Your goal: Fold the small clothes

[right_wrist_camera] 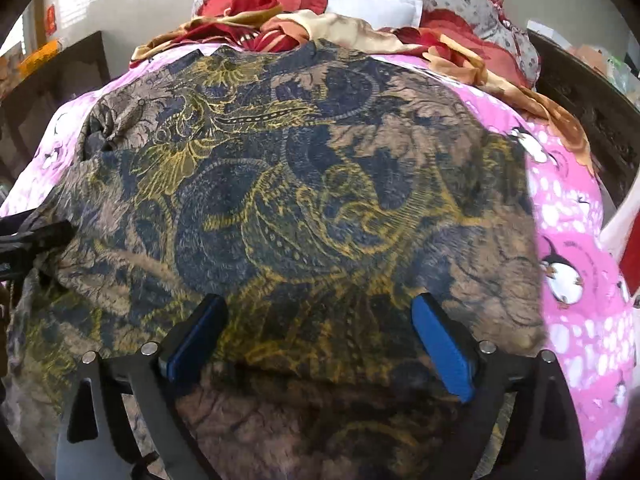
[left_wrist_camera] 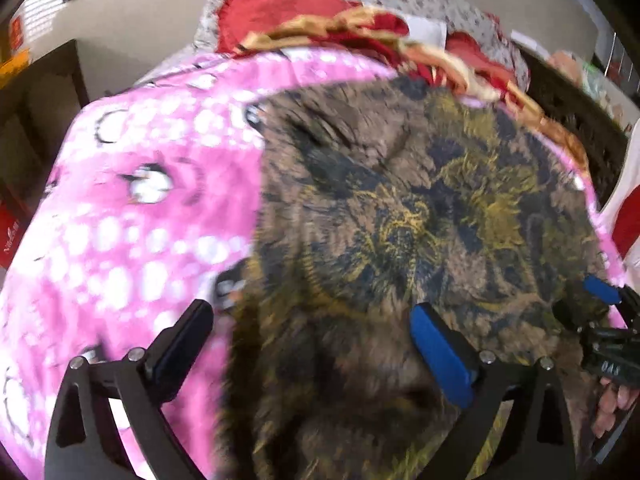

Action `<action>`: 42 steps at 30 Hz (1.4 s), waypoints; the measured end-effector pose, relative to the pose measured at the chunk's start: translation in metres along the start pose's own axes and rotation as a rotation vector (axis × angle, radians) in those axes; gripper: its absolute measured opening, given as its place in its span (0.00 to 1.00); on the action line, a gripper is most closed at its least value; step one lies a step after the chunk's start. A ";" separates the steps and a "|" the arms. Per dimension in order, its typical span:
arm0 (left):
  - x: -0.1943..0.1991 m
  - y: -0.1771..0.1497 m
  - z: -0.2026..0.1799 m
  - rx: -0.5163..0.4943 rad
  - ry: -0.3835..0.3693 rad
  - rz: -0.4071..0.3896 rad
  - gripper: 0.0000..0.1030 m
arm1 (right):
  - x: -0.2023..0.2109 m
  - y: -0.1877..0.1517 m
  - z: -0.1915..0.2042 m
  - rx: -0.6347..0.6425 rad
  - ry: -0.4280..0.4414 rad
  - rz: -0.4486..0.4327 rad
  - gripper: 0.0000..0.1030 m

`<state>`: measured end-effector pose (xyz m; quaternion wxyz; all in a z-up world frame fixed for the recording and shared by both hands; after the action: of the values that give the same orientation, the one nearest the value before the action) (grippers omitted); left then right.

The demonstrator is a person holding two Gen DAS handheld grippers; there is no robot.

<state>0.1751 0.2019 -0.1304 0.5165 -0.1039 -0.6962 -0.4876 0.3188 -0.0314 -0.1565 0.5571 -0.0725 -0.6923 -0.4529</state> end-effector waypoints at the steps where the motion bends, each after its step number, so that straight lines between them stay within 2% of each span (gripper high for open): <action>1: 0.016 -0.002 0.009 -0.001 0.003 -0.017 0.98 | 0.011 -0.001 -0.001 -0.001 0.004 0.011 0.71; 2: 0.025 -0.004 0.017 -0.004 0.000 -0.026 0.98 | 0.020 -0.003 -0.002 -0.003 0.016 0.014 0.68; 4: 0.048 -0.012 0.034 -0.014 -0.015 -0.033 0.98 | 0.049 -0.010 -0.004 -0.002 0.060 -0.003 0.68; 6: 0.066 -0.027 0.049 -0.035 -0.032 -0.001 0.98 | 0.081 -0.027 -0.005 0.013 0.101 -0.007 0.68; 9: 0.088 -0.066 0.069 -0.086 -0.060 0.052 0.98 | 0.110 -0.078 -0.006 0.027 0.183 0.050 0.68; 11: 0.100 -0.100 0.073 -0.132 -0.080 0.093 0.98 | 0.112 -0.117 -0.012 0.028 0.182 0.117 0.68; 14: 0.122 -0.139 0.075 -0.164 -0.120 0.120 0.97 | 0.102 -0.172 -0.031 0.003 0.098 0.239 0.68; 17: 0.146 -0.177 0.070 -0.165 -0.180 0.139 0.96 | 0.122 -0.181 -0.036 -0.049 0.082 0.155 0.68; 20: 0.166 -0.211 0.057 -0.156 -0.283 0.158 0.96 | 0.148 -0.177 -0.034 -0.114 0.079 0.039 0.68; 23: 0.168 -0.231 0.054 -0.163 -0.301 0.171 0.93 | 0.168 -0.174 -0.030 -0.140 0.076 -0.039 0.68; 25: 0.167 -0.248 0.054 -0.141 -0.339 0.225 0.89 | 0.182 -0.173 -0.024 -0.121 0.074 -0.082 0.68; 27: 0.171 -0.251 0.056 -0.123 -0.366 0.190 0.87 | 0.193 -0.174 -0.021 -0.080 0.045 -0.111 0.68; 29: 0.169 -0.249 0.053 -0.090 -0.410 0.208 0.86 | 0.202 -0.175 -0.016 -0.026 0.007 -0.134 0.68; 31: 0.166 -0.251 0.048 -0.077 -0.444 0.247 0.74 | 0.205 -0.177 -0.014 0.004 -0.008 -0.140 0.67; 34: 0.161 -0.253 0.043 -0.108 -0.459 0.267 0.73 | 0.211 -0.179 -0.019 0.004 -0.019 -0.149 0.67; 38: 0.148 -0.245 0.039 -0.080 -0.516 0.288 0.74 | 0.224 -0.183 -0.032 -0.053 0.003 -0.191 0.67; 40: 0.148 -0.245 0.035 -0.094 -0.544 0.296 0.84 | 0.230 -0.188 -0.043 -0.096 0.019 -0.203 0.67; 42: 0.151 -0.246 0.030 -0.134 -0.539 0.293 0.84 | 0.232 -0.199 -0.058 -0.134 0.030 -0.194 0.67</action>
<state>-0.0702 0.0476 -0.1475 0.3703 -0.3625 -0.7519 -0.4076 0.1533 -0.2816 -0.0726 0.5147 -0.0357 -0.6558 -0.5511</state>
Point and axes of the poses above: each gripper's, at about its wrist camera, not at the fingertips, and x roughly against the way its jaws point, z to its left, y to its top, the point moved 10 cm from there along -x, roughly the way its jaws point, and after that the axes turned 6 degrees about y, right-handed, at the moved point
